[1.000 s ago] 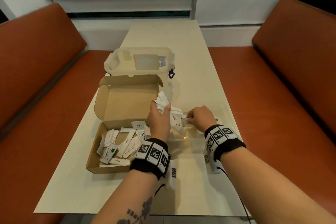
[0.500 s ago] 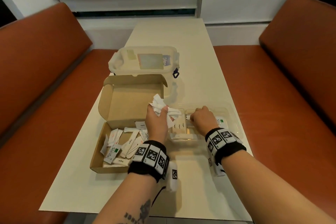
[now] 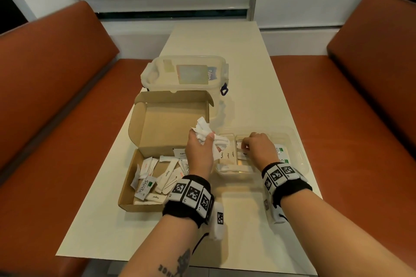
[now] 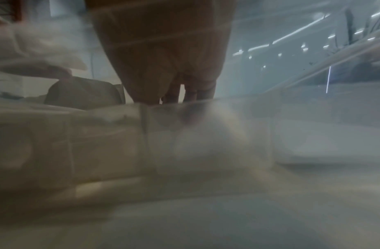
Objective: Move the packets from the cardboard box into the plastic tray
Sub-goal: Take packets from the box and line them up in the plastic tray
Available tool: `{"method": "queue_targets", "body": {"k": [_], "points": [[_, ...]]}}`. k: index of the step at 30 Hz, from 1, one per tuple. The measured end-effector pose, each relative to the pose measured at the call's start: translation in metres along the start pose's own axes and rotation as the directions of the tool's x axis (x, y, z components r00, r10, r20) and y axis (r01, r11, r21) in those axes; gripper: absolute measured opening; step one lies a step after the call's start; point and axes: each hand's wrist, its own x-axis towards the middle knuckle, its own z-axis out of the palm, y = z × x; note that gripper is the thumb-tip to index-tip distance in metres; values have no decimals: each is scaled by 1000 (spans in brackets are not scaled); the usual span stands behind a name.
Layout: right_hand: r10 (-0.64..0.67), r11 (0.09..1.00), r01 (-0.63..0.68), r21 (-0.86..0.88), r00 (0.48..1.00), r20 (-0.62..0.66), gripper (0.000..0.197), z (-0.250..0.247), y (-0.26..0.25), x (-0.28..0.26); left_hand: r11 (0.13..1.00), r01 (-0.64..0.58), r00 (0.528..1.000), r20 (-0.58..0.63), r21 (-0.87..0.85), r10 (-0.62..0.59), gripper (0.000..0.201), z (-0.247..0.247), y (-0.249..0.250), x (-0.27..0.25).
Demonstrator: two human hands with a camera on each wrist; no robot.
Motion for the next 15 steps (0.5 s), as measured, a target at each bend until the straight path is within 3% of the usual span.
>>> {"method": "queue_targets", "body": {"k": [15], "points": [[26,999,-27,-40,1000,-7,12,2,-3,-4,1000,14,1000,12,12,-15,14,-5,-6,0]]}}
